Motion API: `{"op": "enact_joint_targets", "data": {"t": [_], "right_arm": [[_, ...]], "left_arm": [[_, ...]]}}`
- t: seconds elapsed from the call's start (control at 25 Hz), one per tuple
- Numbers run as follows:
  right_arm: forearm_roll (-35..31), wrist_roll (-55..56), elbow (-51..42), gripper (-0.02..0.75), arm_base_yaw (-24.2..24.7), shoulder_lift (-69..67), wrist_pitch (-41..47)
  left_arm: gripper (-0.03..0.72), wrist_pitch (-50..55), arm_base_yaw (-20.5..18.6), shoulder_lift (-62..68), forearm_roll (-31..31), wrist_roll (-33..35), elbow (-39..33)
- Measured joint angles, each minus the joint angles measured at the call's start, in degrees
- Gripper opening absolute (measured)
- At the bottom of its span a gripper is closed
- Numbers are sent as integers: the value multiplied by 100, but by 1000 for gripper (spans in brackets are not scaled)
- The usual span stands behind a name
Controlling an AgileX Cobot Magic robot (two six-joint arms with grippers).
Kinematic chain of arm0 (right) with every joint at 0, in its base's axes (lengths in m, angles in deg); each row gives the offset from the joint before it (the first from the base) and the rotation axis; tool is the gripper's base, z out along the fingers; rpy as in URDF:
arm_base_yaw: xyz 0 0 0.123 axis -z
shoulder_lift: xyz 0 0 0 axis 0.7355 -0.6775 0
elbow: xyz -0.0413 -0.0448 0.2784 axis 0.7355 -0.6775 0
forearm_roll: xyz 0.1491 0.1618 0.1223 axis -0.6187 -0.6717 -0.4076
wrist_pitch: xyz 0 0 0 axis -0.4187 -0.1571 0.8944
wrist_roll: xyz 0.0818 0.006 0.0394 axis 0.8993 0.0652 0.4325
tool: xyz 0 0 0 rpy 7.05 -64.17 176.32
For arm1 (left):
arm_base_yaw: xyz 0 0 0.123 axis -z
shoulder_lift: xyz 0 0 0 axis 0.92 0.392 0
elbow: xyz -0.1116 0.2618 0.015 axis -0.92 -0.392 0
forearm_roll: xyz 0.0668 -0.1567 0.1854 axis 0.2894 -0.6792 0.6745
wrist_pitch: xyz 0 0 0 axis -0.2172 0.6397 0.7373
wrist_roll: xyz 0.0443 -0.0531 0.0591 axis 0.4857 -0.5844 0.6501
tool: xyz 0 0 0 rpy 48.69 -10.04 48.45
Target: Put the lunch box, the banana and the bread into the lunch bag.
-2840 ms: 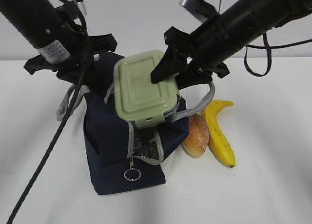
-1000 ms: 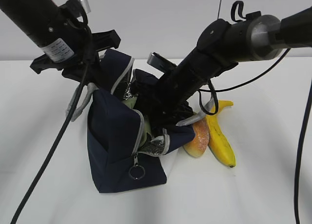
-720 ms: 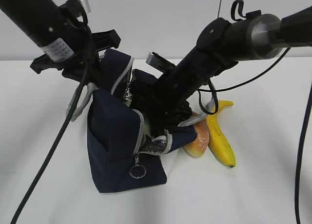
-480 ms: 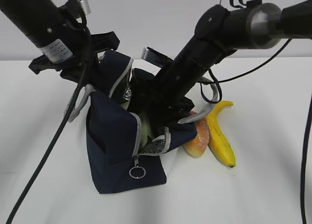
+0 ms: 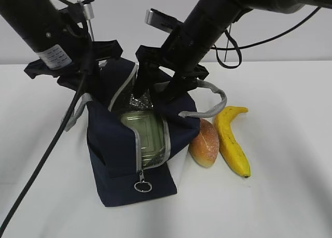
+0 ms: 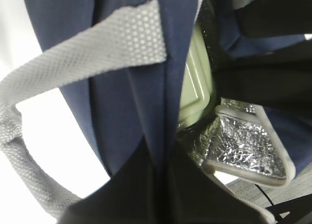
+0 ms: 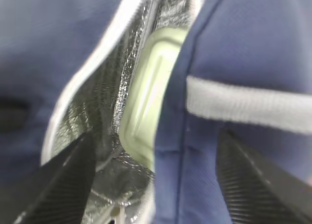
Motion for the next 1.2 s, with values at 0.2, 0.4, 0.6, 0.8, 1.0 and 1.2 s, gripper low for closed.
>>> {"op": "enact_joint_targets", "data": {"t": [0.2,0.4,0.6,0.8,1.0,1.2], "right_arm": [[402,12,0,583,0,369,21],[1101,436,0,583,0,1080,47],[2957,1476,-92,583,0,1703,122],[3845,1866,-706,583,10,1854,134],[4167,2138,-1654,582,10,1854,122],[4227,2203,-2417,582,10,1854,-334]], "left_arm": [[-2,14,0,0,51,4,0],[-2,25,0,0,156,4,0],[-2,39,0,0,206,4,0],[-2,39,0,0,217,4,0],[-3,53,0,0,217,4,0],[-3,55,0,0,240,4,0]]}}
